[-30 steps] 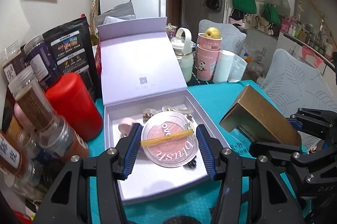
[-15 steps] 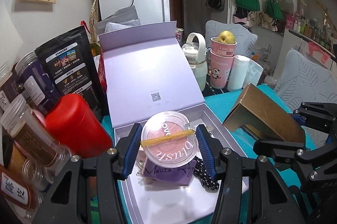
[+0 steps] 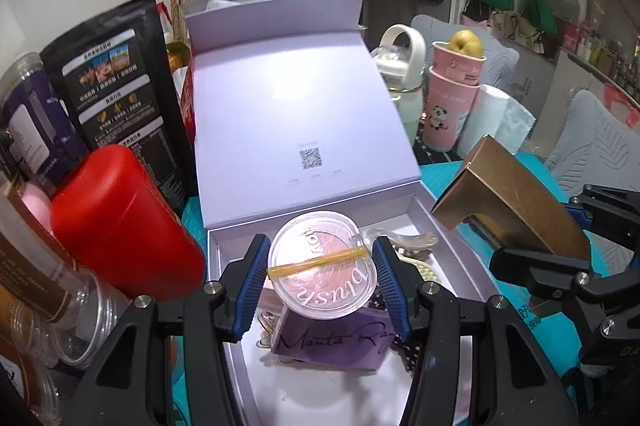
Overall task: Organize rigid objects
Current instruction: 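Lift the blush compact and gold case and carry both over the gift box, then lower the compact and gold case into the gift box and open both grippers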
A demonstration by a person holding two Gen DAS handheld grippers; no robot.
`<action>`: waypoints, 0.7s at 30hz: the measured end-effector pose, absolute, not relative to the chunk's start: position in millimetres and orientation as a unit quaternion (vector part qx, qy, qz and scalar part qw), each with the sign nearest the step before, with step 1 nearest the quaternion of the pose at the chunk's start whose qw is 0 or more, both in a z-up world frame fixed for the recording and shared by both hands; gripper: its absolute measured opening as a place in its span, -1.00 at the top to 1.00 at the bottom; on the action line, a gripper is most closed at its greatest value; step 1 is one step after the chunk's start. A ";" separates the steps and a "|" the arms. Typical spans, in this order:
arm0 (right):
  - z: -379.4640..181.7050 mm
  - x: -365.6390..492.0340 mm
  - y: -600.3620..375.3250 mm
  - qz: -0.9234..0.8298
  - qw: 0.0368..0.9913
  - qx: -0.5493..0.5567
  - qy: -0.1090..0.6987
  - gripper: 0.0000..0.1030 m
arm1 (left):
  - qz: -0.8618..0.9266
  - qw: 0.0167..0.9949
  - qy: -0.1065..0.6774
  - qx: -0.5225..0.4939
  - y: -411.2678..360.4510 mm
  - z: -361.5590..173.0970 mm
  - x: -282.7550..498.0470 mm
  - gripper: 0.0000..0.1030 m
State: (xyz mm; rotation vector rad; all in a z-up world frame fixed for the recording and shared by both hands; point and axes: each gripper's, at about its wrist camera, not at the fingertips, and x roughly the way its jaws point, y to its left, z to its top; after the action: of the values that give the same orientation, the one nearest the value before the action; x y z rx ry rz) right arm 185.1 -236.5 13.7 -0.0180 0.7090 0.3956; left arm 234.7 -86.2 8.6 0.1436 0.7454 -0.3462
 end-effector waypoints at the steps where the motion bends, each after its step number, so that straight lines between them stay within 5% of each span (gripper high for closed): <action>1: 10.9 188.4 -236.5 0.191 0.918 -0.009 0.347 0.13 | -0.166 0.914 0.365 0.069 -85.6 6.0 237.6 -0.02; 21: -25.9 230.0 -232.8 0.154 0.919 -0.021 0.363 0.13 | -0.123 0.910 0.392 0.057 -75.8 -24.0 278.0 -0.02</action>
State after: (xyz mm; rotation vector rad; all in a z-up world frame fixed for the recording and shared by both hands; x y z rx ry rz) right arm 230.0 -232.8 -25.9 -0.0434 0.7455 0.3170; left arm 278.0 -75.8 -24.0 0.1182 0.8076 -0.2533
